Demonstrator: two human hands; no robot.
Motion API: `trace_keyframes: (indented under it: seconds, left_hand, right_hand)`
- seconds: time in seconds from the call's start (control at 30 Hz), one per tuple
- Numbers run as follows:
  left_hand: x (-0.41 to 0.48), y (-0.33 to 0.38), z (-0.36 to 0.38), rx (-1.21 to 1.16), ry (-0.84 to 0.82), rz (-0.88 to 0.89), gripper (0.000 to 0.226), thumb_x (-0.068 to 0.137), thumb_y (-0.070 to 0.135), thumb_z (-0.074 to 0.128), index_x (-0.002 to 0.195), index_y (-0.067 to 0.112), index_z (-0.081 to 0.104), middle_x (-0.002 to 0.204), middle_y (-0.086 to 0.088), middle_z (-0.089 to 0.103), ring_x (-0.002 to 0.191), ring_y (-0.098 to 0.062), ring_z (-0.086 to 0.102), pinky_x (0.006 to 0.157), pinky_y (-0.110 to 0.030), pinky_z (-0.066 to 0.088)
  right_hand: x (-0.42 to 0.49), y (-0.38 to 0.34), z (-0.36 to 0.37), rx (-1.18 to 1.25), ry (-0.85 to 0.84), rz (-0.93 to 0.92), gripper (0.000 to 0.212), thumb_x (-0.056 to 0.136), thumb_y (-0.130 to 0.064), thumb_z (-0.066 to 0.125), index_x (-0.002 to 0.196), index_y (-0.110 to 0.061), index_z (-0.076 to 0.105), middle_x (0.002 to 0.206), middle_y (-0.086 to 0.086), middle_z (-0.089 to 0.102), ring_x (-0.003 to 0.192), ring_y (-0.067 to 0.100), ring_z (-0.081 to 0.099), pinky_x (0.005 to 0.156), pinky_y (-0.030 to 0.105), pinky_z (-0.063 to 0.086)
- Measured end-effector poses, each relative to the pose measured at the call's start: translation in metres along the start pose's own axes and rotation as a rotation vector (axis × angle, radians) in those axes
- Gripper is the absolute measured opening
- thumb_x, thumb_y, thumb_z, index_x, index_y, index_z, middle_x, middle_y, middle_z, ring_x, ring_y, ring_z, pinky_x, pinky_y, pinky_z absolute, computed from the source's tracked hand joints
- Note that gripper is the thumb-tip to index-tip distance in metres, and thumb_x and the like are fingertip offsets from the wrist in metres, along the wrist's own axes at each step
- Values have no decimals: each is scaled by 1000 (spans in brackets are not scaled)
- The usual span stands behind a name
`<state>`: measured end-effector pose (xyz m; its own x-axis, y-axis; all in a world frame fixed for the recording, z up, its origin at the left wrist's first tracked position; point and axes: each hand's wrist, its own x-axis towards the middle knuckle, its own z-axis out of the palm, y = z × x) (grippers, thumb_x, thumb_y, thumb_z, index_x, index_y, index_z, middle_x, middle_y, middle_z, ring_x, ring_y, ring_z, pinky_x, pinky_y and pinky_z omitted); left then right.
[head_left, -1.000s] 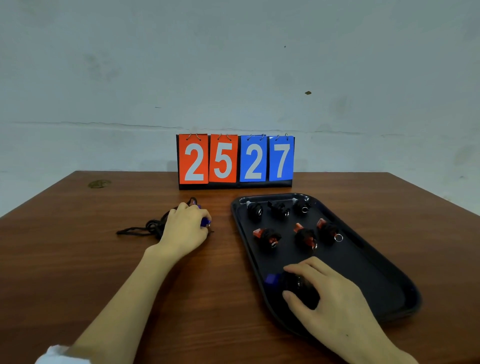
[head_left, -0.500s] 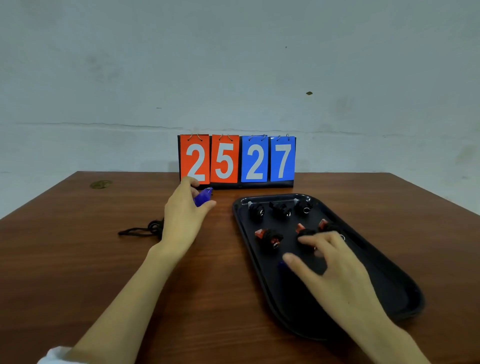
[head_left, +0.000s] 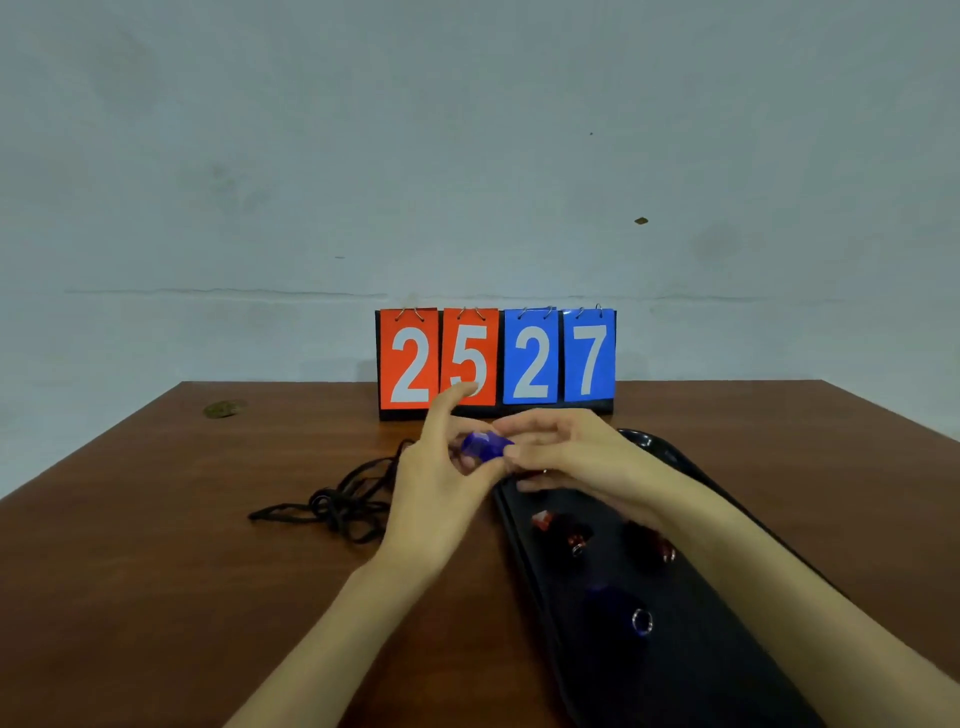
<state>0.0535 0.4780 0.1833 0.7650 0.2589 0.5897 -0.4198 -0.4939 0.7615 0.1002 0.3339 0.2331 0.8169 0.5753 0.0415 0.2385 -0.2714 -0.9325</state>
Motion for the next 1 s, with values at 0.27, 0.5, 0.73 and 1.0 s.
trace_keyframes:
  seconds: [0.27,0.5,0.73,1.0]
  left_hand:
    - [-6,-13,4,187,-10,191,61,76,28,74,110,62,37,113,17,62,112,2,53,94,-13,38]
    - [-9,4,16,-61,-79,83,81,79,14,72,134,49,23,133,25,45,118,6,49,93,-7,40]
    - [7,10,13,-374,-414,-312,23,89,22,56,97,2,62,63,-6,61,38,-10,39,38,-20,28]
    - [27,-27,-24,31,-31,-439,9,82,21,69,81,13,67,66,4,62,55,-6,52,53,-14,40]
  right_hand:
    - [-7,11,-12,160,-87,149,26,76,-10,72,102,-10,70,96,10,73,90,19,70,86,34,56]
    - [-13,13,-15,17,77,-24,22,80,-24,71,101,-21,69,98,-4,72,94,11,65,82,28,51]
    - [2,22,-21,806,192,126,51,67,-40,67,111,-15,63,84,-3,63,79,9,57,64,24,45]
    - [3,24,-39,1279,361,33,28,94,-34,49,95,-7,58,53,-2,53,42,7,52,53,29,59]
